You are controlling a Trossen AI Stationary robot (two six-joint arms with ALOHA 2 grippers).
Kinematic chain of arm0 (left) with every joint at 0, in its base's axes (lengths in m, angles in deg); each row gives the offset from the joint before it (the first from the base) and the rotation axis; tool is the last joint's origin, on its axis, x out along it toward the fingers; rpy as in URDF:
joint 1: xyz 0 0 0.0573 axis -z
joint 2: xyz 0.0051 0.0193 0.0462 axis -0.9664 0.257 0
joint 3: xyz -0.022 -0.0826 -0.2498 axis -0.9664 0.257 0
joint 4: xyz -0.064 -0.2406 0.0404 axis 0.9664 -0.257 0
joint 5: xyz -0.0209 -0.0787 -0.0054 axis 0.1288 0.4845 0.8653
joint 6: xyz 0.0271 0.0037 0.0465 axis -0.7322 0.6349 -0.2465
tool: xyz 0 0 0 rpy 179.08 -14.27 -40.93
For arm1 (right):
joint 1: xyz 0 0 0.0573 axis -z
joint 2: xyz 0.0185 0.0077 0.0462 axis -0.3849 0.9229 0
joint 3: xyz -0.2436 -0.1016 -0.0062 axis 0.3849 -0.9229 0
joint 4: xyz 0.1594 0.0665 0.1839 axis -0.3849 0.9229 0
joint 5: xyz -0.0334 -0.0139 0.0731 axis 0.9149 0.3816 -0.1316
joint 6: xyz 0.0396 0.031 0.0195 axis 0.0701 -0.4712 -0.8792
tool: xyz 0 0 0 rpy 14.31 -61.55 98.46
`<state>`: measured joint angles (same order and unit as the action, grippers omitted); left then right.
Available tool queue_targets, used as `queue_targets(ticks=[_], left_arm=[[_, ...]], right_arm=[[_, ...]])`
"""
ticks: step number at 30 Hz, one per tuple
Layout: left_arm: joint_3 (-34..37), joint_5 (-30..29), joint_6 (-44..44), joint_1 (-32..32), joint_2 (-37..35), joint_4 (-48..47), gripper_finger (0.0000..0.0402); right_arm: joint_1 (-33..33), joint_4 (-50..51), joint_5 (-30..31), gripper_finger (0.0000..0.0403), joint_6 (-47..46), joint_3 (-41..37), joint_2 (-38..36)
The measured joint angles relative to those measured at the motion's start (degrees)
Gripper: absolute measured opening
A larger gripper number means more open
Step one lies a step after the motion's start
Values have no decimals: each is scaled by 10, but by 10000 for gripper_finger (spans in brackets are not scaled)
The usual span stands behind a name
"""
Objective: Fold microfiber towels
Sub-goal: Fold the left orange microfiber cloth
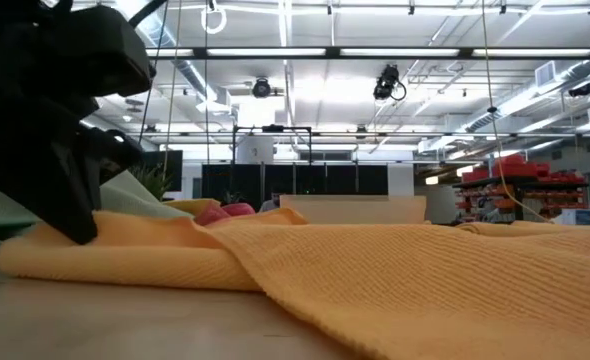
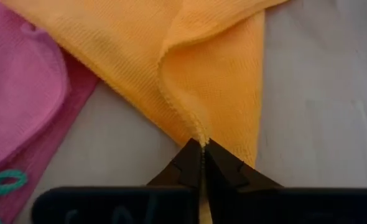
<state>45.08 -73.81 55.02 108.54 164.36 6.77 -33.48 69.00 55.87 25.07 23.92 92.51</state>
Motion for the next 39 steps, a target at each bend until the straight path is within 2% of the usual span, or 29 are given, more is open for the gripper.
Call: queue_targets(ticks=[3, 6, 10, 13, 15, 18, 22, 25, 28, 30, 33, 39], left_arm=[[-18, 0, 2, 0, 0, -26, 75], [-52, 20, 5, 0, 0, -76, 123], [-131, 60, 44, 0, 0, -219, 180], [-197, 62, 115, 1, 0, -324, 209], [-237, 52, 148, 7, 0, -357, 223], [-267, -7, 144, 25, 0, -306, 232], [-253, -134, 68, 52, 23, -90, 228], [-244, -158, -12, 50, 83, 84, 217], [-264, -153, -45, 35, 165, 198, 206], [-295, -125, -44, 20, 217, 215, 199], [-348, -68, -29, -1, 273, 188, 192], [-453, 36, 49, -31, 331, 46, 194]], right_arm=[[19, 91, 17, 114, -4, 0, -14], [54, 142, -28, 124, 29, -1, -15], [97, 146, -65, 141, 149, -1, -8], [131, 144, -104, 154, 205, -1, -9], [148, 150, -129, 160, 233, -4, -10], [170, 142, -164, 166, 263, -21, -8], [186, 114, -196, 167, 282, -63, -12], [185, 80, -220, 168, 290, -89, -13], [181, 38, -242, 168, 291, -114, -13], [179, 19, -244, 168, 292, -124, -13], [176, 14, -241, 168, 291, -133, -13], [169, 6, -236, 156, 288, -136, -13]])
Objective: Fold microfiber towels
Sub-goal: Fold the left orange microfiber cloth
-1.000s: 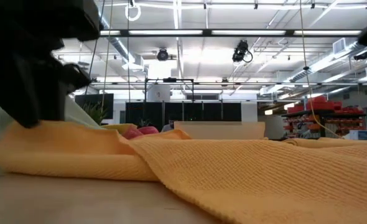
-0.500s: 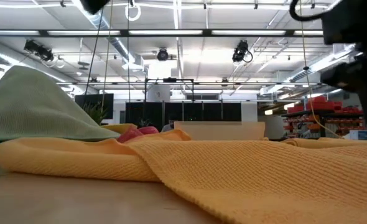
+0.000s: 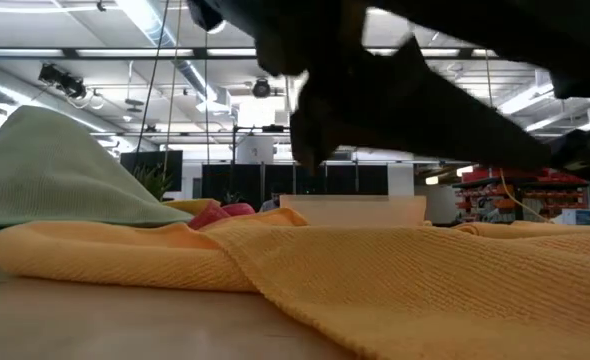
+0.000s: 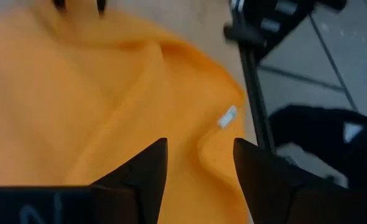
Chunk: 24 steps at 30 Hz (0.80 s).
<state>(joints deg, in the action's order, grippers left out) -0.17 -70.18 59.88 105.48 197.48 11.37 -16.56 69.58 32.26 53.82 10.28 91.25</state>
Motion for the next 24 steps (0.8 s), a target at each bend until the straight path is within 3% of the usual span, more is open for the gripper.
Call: queue_targets(ticks=[4, 24], left_arm=[[-42, 54, -17, -4, 23, -11, 202], [-64, 59, -16, -12, 69, -17, 205]], right_arm=[[0, -6, 0, 148, 0, 0, 0], [-7, -26, 21, 145, 6, 0, 0]])
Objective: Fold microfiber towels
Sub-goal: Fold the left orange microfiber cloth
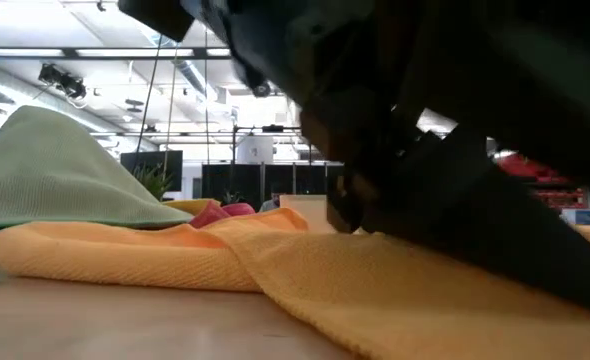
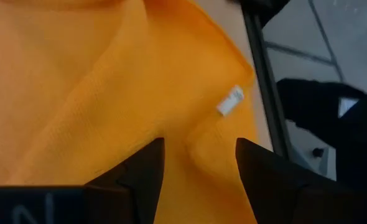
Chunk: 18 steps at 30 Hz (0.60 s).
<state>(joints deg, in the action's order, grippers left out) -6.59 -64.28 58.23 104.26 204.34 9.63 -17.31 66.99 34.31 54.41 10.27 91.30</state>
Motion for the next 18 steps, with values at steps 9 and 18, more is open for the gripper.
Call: queue_targets(ticks=[9, 18], left_arm=[[0, 19, 1, 4, 0, -3, 176], [0, 19, 15, 1, 9, 4, 116]], right_arm=[[-4, 1, 0, 145, 15, 3, 0], [-3, 0, 36, 145, 37, 22, 0]])
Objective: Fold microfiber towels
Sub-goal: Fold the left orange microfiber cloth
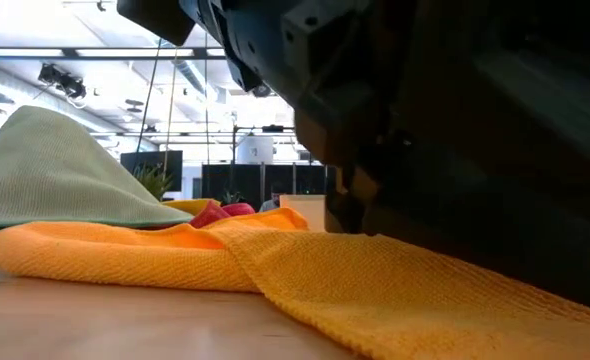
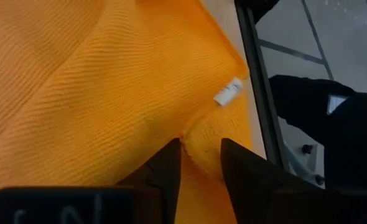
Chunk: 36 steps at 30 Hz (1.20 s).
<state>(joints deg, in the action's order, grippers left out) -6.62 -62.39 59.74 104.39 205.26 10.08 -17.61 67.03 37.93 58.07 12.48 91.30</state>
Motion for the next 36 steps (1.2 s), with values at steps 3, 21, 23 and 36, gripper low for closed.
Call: queue_targets(ticks=[3, 21, 23, 36], left_arm=[[1, 0, 0, 0, 1, -2, 106], [1, 6, 0, 2, 1, -2, 8], [1, 6, 0, 2, 1, -2, 10], [1, 6, -43, 19, -23, 5, 5]], right_arm=[[3, 0, 1, 145, 5, 0, 0], [31, -25, -36, 145, 19, -1, 50], [31, -28, -35, 145, 14, 0, 57], [26, -24, -15, 18, 23, -1, -18]])
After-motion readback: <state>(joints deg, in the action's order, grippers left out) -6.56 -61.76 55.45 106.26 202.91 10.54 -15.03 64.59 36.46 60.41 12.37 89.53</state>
